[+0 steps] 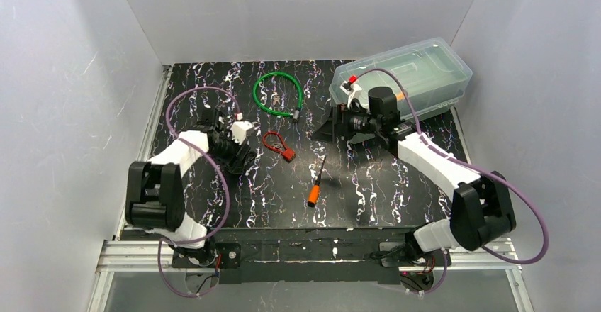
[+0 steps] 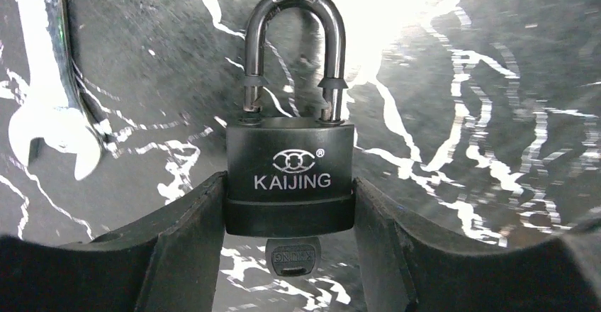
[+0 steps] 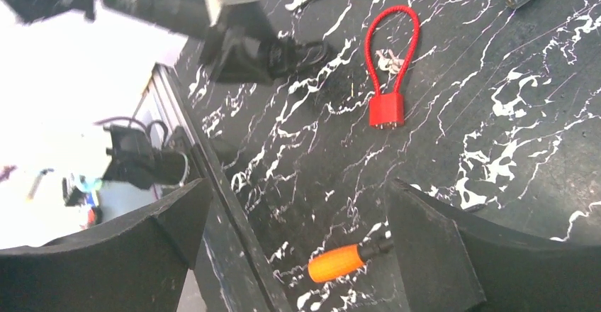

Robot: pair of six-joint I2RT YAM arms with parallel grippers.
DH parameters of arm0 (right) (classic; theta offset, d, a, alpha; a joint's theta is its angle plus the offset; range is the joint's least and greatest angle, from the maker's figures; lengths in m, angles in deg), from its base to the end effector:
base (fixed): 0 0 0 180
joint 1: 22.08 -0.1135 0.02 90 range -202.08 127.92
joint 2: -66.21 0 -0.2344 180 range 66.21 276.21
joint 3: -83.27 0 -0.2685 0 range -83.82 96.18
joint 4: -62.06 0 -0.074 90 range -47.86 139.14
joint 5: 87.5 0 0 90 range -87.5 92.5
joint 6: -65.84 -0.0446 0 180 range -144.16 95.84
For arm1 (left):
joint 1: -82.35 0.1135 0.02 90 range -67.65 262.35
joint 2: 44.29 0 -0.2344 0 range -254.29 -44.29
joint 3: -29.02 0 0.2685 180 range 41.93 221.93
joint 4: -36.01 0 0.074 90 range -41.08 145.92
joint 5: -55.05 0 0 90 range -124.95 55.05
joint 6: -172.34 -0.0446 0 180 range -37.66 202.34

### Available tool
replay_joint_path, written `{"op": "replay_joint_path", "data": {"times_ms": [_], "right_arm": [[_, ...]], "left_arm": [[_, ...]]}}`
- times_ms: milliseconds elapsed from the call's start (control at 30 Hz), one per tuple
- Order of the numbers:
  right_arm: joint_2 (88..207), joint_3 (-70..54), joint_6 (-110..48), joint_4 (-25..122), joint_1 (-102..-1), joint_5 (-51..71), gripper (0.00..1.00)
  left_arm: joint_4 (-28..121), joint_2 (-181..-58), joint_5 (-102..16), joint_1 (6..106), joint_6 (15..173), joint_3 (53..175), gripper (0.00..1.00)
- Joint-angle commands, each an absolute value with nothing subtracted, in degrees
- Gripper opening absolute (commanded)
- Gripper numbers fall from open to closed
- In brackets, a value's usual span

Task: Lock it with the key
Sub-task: Pick up the lock from the center of the board.

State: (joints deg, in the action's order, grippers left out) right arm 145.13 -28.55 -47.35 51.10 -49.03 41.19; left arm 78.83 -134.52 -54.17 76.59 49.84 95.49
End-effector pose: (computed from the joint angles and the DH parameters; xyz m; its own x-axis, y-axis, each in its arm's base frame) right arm 0.2903 0.1789 0.2533 -0.6461 0.0163 -0.7630 -0.6713 0.4636 0.5783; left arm 0.3098 -0.0460 0.1332 -0.6491 0.5754 -0.4975 0.6803 0.7318 -0.0412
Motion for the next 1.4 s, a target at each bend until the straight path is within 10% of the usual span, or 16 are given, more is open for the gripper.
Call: {"op": "replay_joint_path", "data": {"times_ms": [0, 933, 1367], "right_arm": [[146.9, -23.3, -56.1, 58.4, -51.7, 35.4, 1.00], [170.3, -9.0, -88.3, 64.2, -71.1, 25.1, 0.88], [174.1, -10.7, -96.3, 76.2, -73.6, 29.8, 0.54]], "left_arm": [[75.5, -121.2, -62.1, 76.2, 61.1, 93.5, 0.04], [66.1, -100.0, -72.9, 76.3, 91.7, 89.3, 0.00], [64.6, -99.8, -74.2, 76.1, 93.3, 89.0, 0.00]]}}
